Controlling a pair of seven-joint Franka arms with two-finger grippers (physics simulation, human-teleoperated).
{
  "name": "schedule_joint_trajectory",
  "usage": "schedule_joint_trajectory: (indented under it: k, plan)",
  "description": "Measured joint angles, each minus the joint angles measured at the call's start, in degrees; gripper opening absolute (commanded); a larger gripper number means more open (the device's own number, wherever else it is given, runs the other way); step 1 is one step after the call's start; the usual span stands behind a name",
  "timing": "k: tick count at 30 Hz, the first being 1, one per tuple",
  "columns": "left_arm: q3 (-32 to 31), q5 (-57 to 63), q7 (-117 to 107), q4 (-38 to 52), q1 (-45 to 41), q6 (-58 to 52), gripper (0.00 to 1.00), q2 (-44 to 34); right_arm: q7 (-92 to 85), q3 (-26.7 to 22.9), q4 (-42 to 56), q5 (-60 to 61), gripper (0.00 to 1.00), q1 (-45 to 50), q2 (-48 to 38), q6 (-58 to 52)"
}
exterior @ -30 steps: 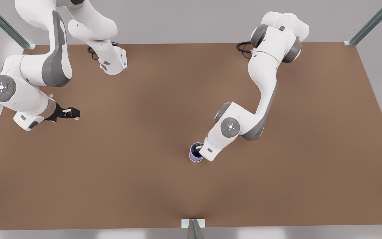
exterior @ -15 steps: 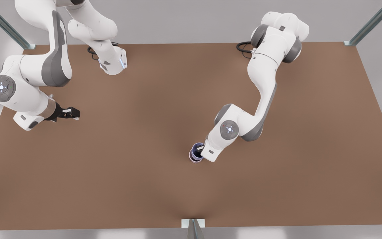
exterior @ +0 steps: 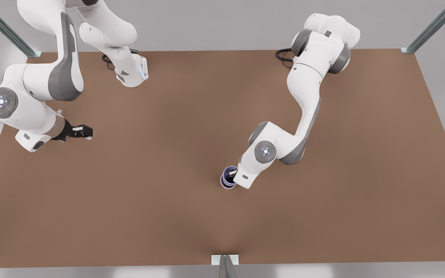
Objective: Stack the cups, with the pink cup at the bottom and the purple cup at the top
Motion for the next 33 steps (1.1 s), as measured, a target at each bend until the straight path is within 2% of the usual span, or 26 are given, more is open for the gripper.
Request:
schedule_joint_trajectory:
  k: [1, 2, 4, 12, 13, 14, 15, 22, 27, 29, 30, 33]
  plan:
    - [0.0, 0.0, -0.1, 0.0, 0.0, 0.0, 0.21, 0.1, 0.0, 0.0, 0.0, 0.0, 1.00, 0.0, 0.0, 0.0]
    - [0.0, 0.0, -0.1, 0.0, 0.0, 0.1, 0.29, 0.1, 0.0, 0.0, 0.0, 0.0, 1.00, 0.0, 0.0, 0.0]
    - [0.0, -0.1, -0.2, 0.0, 0.1, 0.1, 0.35, 0.2, 0.0, 0.0, 0.0, 0.0, 1.00, 0.0, 0.0, 0.0]
    - [0.0, -0.1, -0.6, 0.0, 0.0, 0.3, 0.37, 0.5, 0.0, -0.1, 0.0, 0.0, 1.00, 0.0, 0.0, 0.0]
    - [0.0, -0.1, -0.6, 0.0, 0.0, 0.2, 0.41, 0.4, 0.0, -0.1, 0.0, 0.0, 1.00, 0.0, 0.0, 0.0]
    - [-0.1, -0.1, -0.6, 0.0, 0.0, 0.2, 0.59, 0.4, -0.1, -0.1, 0.0, 0.0, 1.00, 0.0, 0.0, 0.0]
    - [-0.1, -0.2, -0.6, 0.0, 0.0, 0.2, 1.00, 0.3, -0.1, -0.1, 0.0, 0.0, 1.00, 0.0, 0.0, 0.0]
    - [0.0, -0.5, -0.2, 0.2, 1.4, -3.2, 1.00, -3.8, -0.2, -0.1, 0.0, 0.0, 1.00, 0.0, 0.0, 0.0]
    - [3.2, 3.2, 7.9, -0.6, 14.9, -18.5, 1.00, -18.8, -0.2, -0.1, 0.0, 0.0, 1.00, 0.0, 0.0, 0.0]
    - [3.5, 4.1, 11.9, -11.5, 18.1, -21.7, 1.00, -29.6, -0.2, -0.1, 0.0, 0.0, 1.00, 0.0, 0.0, 0.0]
    - [3.7, 4.6, 14.1, -14.1, 18.6, -23.1, 1.00, -32.5, -0.2, -0.1, 0.0, 0.0, 1.00, 0.0, 0.0, 0.0]
    - [3.8, 5.6, 19.9, -15.9, 18.9, -26.2, 1.00, -34.7, -0.3, -0.1, 0.0, 0.0, 1.00, 0.0, 0.0, 0.0]
